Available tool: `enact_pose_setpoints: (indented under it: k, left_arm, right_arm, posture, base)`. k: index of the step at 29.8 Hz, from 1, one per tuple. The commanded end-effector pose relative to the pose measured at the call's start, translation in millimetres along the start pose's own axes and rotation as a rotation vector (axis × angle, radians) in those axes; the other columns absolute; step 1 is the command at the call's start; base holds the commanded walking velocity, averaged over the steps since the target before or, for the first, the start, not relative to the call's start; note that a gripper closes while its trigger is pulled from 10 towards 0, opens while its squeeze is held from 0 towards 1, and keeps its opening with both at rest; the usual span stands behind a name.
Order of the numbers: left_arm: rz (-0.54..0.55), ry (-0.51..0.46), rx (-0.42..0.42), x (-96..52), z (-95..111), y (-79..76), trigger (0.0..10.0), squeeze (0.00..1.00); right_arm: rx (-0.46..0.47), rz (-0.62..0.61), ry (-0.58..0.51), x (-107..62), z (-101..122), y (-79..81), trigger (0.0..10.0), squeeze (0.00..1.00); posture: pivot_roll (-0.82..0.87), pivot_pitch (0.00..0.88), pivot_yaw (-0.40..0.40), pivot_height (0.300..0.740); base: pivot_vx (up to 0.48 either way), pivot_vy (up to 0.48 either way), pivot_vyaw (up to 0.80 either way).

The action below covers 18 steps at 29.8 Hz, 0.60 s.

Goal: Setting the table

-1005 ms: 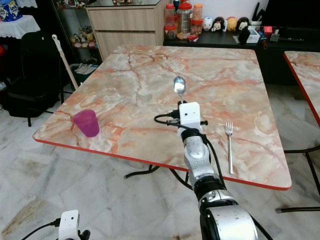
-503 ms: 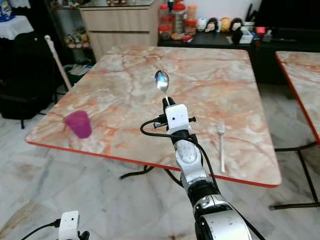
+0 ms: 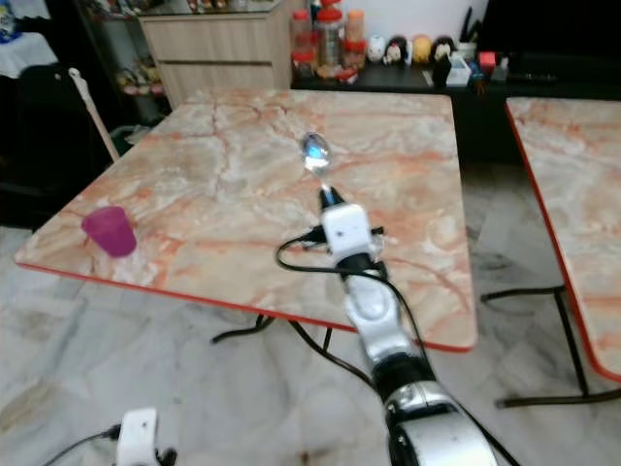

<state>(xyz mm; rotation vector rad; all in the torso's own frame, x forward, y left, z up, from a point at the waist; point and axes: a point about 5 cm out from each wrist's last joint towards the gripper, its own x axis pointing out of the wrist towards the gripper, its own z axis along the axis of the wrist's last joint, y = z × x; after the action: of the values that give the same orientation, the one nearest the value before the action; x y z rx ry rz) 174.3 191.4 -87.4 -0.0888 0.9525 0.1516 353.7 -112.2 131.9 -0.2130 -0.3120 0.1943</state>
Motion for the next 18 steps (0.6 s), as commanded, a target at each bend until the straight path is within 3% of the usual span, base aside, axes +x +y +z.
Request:
enact_pose_setpoints:
  k: [1, 4, 18]
  left_arm:
    - [0.015, -0.007, 0.009, 0.4, 4.4, 6.5, 10.0, 0.0]
    - [0.014, -0.008, 0.007, 0.5, 4.6, 5.9, 10.0, 0.0]
    - [0.008, -0.006, 0.003, 0.2, 3.0, 4.7, 10.0, 0.0]
  right_arm:
    - [0.007, 0.015, -0.038, 4.8, 8.4, 6.4, 10.0, 0.0]
    - [0.009, 0.014, -0.045, 3.8, 8.6, 6.8, 10.0, 0.0]
    - [0.013, 0.012, -0.069, -0.4, 9.6, 8.7, 10.0, 0.0]
  posture:
    - [0.0, 0.0, 0.058, 0.74]
    - [0.0, 0.0, 0.057, 0.74]
    - [-0.01, 0.003, 0.058, 0.74]
  base:
    - [0.0, -0.39, -0.54]
    - [0.0, -0.39, -0.51]
    - [0.0, -0.392, 0.0]
